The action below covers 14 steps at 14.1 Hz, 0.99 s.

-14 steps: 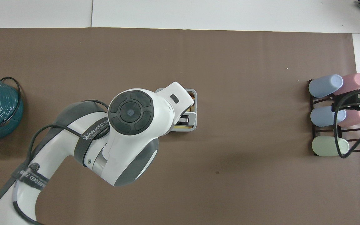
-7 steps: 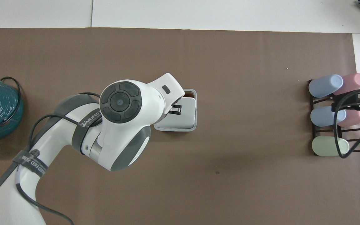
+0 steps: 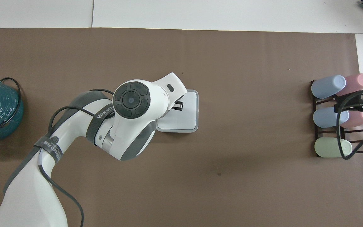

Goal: Close trash can lid
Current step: 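Push the white lid down over the bin with the left gripper, then lift the left gripper off the closed lid and draw back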

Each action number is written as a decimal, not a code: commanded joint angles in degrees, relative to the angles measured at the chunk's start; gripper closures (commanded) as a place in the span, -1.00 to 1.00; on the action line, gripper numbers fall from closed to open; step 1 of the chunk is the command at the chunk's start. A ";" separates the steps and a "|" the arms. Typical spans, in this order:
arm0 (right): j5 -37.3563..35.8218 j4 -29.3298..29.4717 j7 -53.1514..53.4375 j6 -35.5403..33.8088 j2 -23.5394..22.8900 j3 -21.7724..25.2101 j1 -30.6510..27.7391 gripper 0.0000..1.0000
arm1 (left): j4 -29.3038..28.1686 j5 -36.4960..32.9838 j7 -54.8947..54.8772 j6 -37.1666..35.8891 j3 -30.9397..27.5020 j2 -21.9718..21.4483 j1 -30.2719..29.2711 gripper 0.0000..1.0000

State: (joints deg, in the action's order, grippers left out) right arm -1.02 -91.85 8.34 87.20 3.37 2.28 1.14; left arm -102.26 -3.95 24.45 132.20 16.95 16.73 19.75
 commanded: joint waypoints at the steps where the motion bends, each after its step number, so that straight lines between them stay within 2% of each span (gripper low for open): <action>1: 1.02 -0.96 0.97 -0.71 1.11 -0.34 -0.43 -1.00 | 1.10 -1.76 -0.37 2.35 0.19 2.07 -0.24 1.00; 4: 1.02 -0.96 0.97 -0.71 1.11 -0.34 -0.43 -1.00 | 1.54 -2.55 -0.37 4.72 0.10 4.88 0.20 1.00; 14: 1.02 -0.96 0.97 -0.71 1.11 -0.34 -0.43 -1.00 | 2.07 -3.08 -0.54 9.04 0.28 6.56 1.96 1.00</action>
State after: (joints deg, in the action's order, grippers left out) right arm -1.02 -91.85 8.34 87.20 3.37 2.28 1.14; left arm -101.20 -5.74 23.87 138.35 17.21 19.43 20.26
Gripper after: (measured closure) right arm 0.000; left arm 0.991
